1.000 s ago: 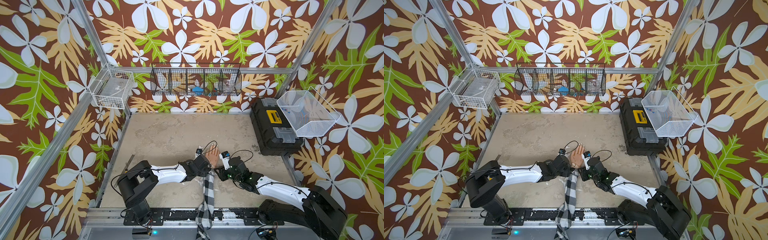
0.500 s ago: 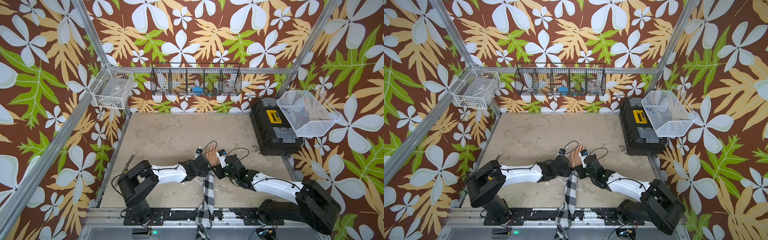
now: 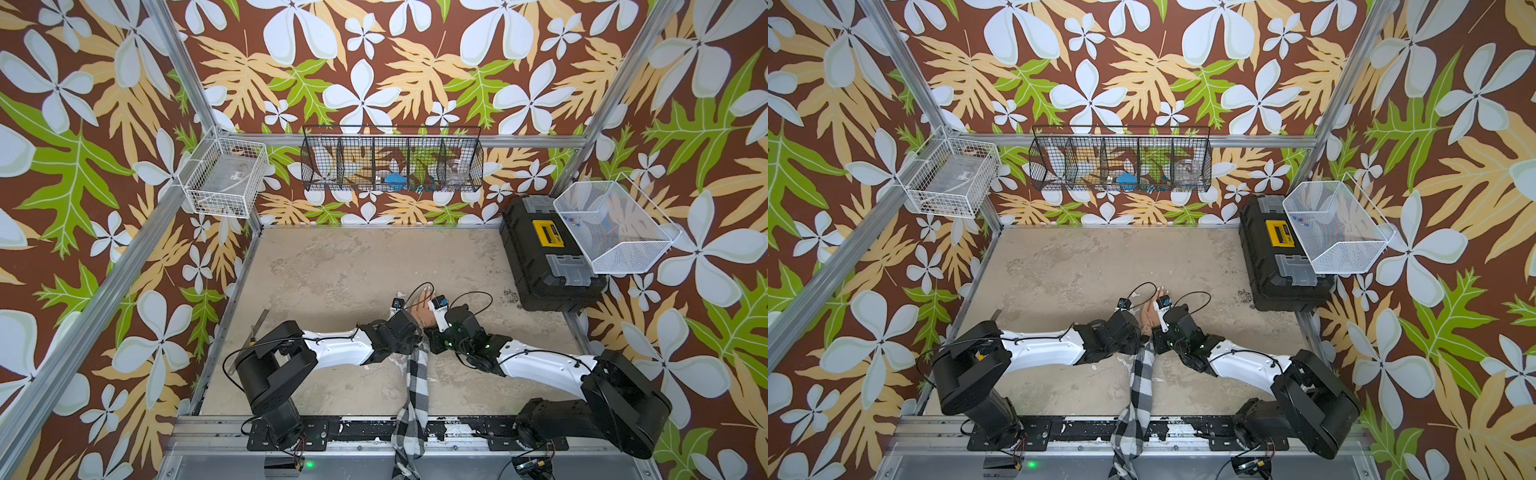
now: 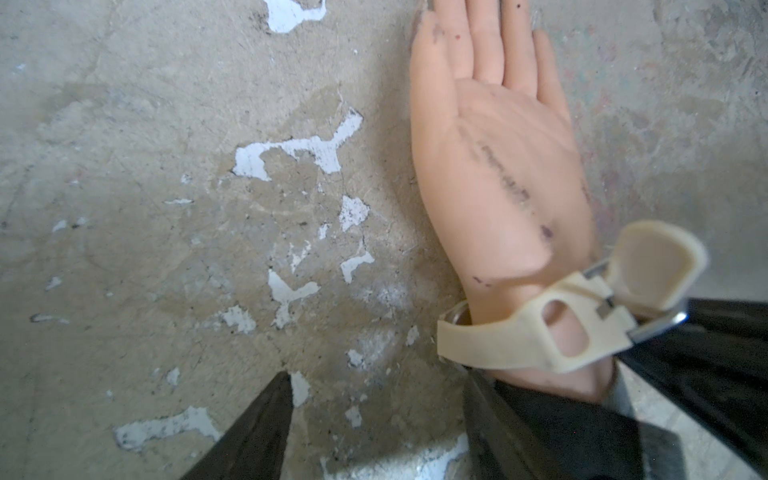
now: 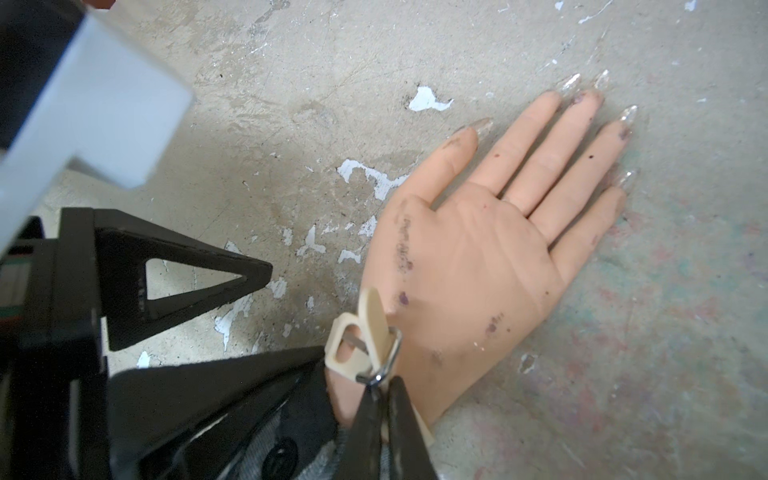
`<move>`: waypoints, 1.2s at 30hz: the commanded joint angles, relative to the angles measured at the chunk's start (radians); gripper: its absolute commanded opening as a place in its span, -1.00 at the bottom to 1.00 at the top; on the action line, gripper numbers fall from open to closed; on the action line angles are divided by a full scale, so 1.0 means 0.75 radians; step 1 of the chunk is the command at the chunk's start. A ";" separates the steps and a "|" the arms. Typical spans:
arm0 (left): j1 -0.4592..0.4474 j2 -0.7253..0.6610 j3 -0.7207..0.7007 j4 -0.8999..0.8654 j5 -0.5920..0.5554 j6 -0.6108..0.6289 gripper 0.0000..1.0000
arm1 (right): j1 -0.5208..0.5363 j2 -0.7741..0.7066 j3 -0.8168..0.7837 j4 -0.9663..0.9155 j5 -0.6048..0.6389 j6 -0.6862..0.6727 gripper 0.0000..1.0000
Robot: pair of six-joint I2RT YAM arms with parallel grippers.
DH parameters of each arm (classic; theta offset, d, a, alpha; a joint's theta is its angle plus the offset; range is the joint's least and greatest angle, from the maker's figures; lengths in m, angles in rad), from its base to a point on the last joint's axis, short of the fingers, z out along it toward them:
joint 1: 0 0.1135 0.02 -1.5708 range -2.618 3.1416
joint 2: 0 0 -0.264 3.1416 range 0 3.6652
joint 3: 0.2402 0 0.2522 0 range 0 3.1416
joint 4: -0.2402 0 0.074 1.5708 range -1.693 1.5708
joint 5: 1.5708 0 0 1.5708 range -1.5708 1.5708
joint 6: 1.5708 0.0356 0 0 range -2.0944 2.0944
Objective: Take off the watch
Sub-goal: Untie the watch from the hand.
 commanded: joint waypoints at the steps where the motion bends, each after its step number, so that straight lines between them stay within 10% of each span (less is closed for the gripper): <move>1: 0.003 -0.009 -0.002 0.012 0.003 -0.003 0.34 | 0.003 -0.009 -0.005 0.005 -0.004 -0.011 -0.97; 36: 0.023 -0.187 -0.021 0.122 0.121 0.021 0.37 | 0.002 -0.141 0.038 -0.114 0.034 0.001 -1.00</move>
